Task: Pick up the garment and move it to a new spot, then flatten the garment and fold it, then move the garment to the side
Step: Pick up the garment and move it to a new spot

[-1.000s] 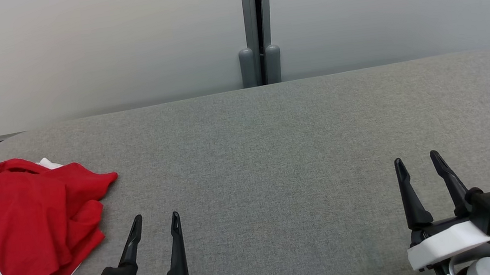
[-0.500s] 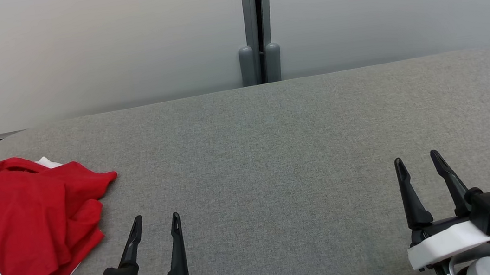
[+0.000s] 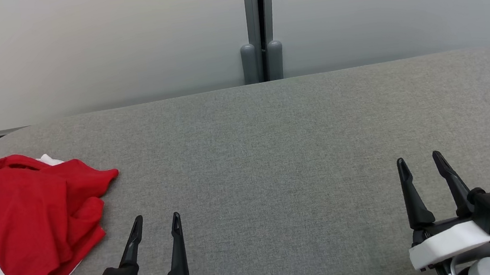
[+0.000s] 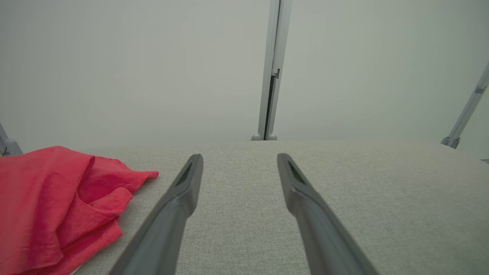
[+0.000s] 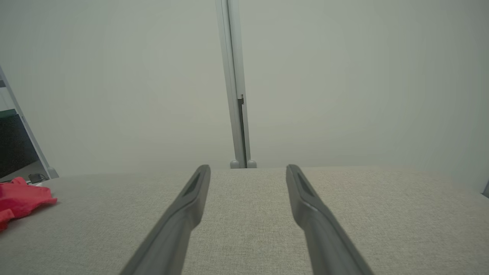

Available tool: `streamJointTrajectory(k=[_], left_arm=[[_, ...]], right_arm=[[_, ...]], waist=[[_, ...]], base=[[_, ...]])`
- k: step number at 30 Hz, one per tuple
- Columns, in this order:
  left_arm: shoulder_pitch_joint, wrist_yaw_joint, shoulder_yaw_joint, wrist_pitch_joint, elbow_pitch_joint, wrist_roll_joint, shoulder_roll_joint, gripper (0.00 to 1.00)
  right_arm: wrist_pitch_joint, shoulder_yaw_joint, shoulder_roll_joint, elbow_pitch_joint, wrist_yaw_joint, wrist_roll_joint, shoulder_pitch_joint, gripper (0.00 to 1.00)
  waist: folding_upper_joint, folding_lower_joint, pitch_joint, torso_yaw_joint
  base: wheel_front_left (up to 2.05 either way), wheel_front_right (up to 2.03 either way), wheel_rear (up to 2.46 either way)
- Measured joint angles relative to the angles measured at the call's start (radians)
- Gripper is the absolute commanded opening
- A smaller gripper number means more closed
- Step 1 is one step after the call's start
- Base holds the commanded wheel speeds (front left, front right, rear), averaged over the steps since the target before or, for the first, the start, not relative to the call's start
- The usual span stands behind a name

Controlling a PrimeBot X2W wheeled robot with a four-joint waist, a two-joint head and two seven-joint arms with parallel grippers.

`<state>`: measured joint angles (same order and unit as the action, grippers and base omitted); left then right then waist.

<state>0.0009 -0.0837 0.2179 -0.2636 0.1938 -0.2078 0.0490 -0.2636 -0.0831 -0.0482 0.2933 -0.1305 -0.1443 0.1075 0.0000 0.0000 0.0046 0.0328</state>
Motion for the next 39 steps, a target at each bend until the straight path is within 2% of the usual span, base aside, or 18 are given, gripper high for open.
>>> streamJointTrajectory(k=[12, 23, 34, 39], left_arm=[[-0.004, 0.003, -0.008, 0.000, 0.004, 0.005, 0.000, 1.00], [0.014, 0.000, -0.057, -0.001, 0.019, 0.026, -0.001, 1.00], [0.039, 0.022, -0.110, -0.001, 0.025, 0.042, -0.001, 1.00], [0.052, 0.024, -0.136, -0.001, -0.016, 0.037, 0.001, 1.00]], right_arm=[[0.000, -0.026, 0.000, 0.007, 0.000, -0.022, -0.006, 1.00], [0.000, -0.112, -0.001, 0.019, 0.000, -0.050, -0.026, 1.00], [0.000, -0.174, -0.001, 0.028, 0.000, -0.087, -0.045, 1.00], [0.000, -0.212, 0.000, 0.045, 0.000, -0.091, -0.010, 1.00]], waist=[[0.0000, 0.0000, 0.000, 0.057], [0.0000, 0.0000, -0.022, 0.225], [0.0000, 0.0000, -0.053, 0.403], [0.0000, 0.0000, -0.043, 0.448]], base=[[0.00, 0.00, 0.00], [0.00, 0.00, 0.00], [0.00, 0.00, 0.00], [0.00, 0.00, 0.00]])
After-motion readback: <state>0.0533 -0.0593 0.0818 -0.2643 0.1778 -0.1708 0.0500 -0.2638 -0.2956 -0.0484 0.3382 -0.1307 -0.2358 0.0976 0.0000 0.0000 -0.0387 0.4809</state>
